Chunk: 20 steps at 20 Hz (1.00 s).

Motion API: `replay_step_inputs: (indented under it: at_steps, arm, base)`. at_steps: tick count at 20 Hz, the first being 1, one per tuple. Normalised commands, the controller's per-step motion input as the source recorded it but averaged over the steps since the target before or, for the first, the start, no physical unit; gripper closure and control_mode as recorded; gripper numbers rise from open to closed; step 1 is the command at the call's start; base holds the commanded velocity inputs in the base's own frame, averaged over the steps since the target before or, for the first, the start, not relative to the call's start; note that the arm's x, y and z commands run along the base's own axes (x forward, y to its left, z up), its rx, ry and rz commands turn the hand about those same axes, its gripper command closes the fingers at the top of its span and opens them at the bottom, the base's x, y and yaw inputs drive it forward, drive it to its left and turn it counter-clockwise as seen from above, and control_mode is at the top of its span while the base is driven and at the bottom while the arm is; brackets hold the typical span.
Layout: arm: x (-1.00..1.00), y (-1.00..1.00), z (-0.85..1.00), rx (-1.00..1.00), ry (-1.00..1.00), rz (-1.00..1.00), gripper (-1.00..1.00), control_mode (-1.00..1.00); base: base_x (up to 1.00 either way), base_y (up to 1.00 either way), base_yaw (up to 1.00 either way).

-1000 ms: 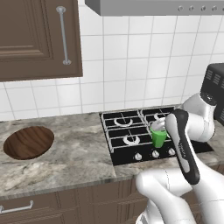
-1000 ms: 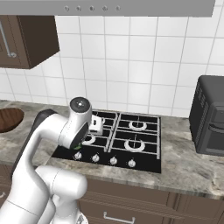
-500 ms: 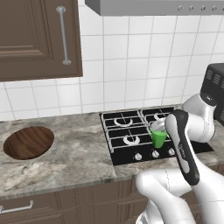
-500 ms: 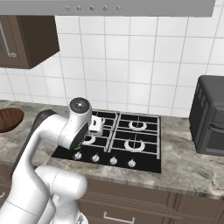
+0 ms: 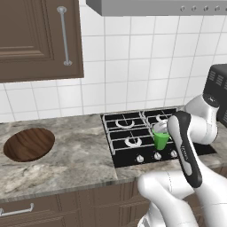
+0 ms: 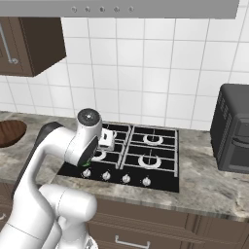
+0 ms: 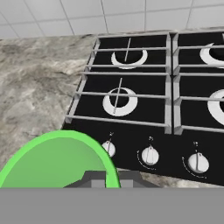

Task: Pick the cup and bowl from the counter and place them on the counter next to the sink.

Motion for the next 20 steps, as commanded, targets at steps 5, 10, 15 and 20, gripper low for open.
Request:
replay_step_inputs:
  at_steps: [5, 10, 15, 20]
  arm:
    - [0.00, 0.00, 0.00, 0.00, 0.00, 0.00, 1.00, 1.00]
    - [0.00, 0.00, 0.00, 0.00, 0.00, 0.00, 1.00, 1.00]
    - [0.00, 0.00, 0.00, 0.00, 0.00, 0.00, 1.00, 1.00]
    - [0.00, 0.00, 0.00, 0.00, 0.00, 0.00, 1.00, 1.00]
  base:
    - [-0.70, 0.00, -0.05]
    - [-0.92, 0.00, -0.12]
    - [-0.15, 0.00, -0.24]
    - [0.21, 0.00, -0.50]
